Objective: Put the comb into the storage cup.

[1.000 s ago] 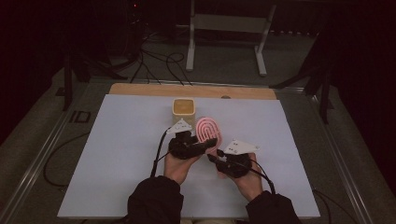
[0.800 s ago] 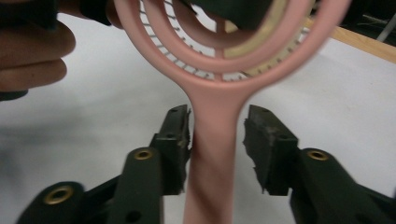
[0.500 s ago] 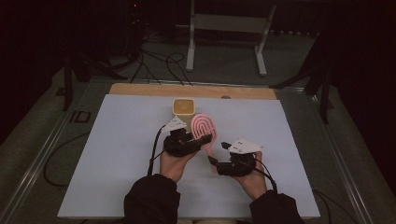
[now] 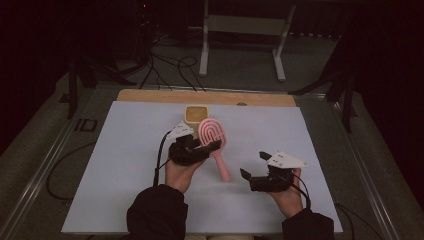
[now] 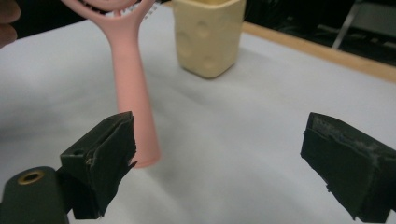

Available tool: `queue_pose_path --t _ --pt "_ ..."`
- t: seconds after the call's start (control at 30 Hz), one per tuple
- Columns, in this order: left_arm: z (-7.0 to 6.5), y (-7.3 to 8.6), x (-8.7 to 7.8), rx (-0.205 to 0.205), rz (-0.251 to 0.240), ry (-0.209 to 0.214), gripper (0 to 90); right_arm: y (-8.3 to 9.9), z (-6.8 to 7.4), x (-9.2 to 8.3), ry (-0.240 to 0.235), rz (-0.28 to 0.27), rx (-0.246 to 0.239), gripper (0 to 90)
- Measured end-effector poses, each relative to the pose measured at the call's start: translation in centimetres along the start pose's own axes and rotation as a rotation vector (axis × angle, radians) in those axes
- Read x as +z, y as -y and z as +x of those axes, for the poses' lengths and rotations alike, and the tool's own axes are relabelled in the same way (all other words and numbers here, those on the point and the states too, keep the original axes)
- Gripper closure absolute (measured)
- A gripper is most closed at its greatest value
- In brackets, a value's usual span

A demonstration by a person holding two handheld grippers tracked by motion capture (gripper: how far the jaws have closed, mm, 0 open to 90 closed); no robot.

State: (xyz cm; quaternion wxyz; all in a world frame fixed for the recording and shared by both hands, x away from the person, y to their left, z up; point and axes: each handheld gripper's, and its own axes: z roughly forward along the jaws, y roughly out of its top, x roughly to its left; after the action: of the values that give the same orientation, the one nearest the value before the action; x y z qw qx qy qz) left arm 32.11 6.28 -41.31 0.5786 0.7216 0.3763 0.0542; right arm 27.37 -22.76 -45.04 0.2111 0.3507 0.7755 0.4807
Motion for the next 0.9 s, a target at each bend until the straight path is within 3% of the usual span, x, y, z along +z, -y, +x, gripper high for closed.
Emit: queue_pose_path --t 0.37,0.47,0.6,0.9 --pt "0.2 -0.6 -0.6 0.011 -0.005 -0.016 64.2 1.9 -1.2 -1.9 0.046 -0.068 -0.004 9.9" --pt "0.3 -0.8 -0.8 0.014 -0.011 -0.017 64.2 2.9 -1.0 -2.2 0.098 -0.085 -0.023 10.0" --pt "0.5 -1.1 -1.0 0.013 -0.018 -0.021 64.2 4.5 -1.1 -2.7 0.134 -0.122 0.004 10.0" --pt "1.1 -1.6 -1.5 0.012 -0.04 -0.034 64.2 5.9 -1.7 -2.0 0.145 -0.108 0.016 10.8"
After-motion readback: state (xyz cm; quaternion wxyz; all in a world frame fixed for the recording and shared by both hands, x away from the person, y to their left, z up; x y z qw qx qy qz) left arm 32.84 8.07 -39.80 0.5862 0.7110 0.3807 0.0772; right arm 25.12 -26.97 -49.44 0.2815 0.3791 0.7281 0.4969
